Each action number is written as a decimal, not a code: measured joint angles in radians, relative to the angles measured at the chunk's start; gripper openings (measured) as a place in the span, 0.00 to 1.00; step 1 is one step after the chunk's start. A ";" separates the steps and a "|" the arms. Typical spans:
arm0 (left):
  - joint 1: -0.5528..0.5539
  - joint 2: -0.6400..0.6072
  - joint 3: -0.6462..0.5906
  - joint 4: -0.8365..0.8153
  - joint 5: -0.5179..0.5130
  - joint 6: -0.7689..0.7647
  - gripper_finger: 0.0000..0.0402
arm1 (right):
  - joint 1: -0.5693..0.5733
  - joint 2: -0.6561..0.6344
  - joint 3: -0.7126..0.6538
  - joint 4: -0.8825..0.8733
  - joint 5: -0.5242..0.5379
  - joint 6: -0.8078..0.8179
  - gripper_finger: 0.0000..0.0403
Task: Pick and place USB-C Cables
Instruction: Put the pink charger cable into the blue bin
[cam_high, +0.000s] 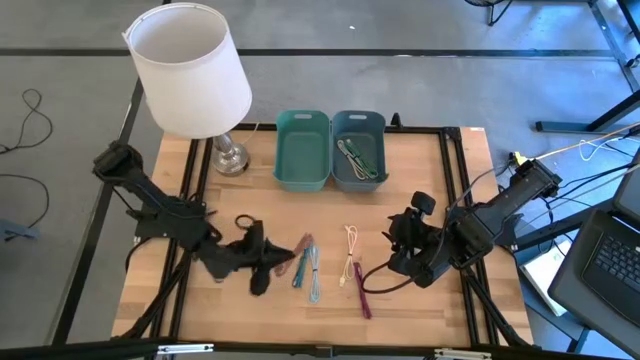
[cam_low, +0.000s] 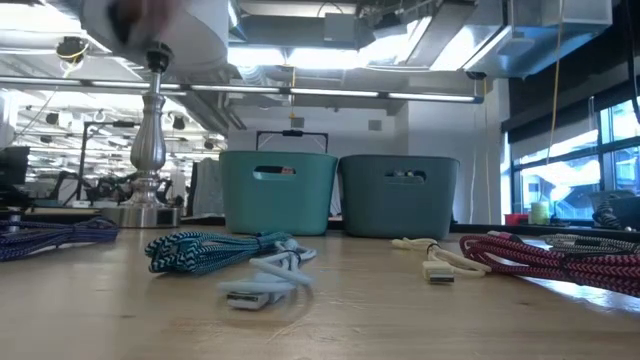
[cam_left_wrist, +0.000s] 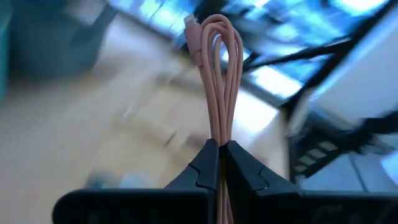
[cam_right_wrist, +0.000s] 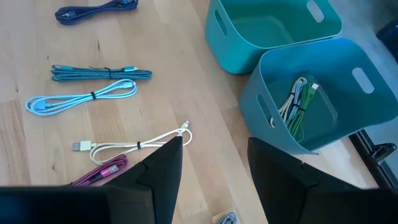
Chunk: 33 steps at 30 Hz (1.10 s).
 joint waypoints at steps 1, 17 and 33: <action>-0.012 -0.002 0.001 0.085 0.000 0.119 0.01 | 0.000 0.000 0.000 0.000 0.001 0.000 0.46; 0.327 0.031 0.002 0.524 0.632 0.869 0.01 | 0.000 0.003 0.000 0.425 0.193 -0.370 0.46; 0.491 0.031 0.002 0.625 0.877 0.825 0.01 | -0.092 0.069 0.000 0.910 0.095 -0.868 0.46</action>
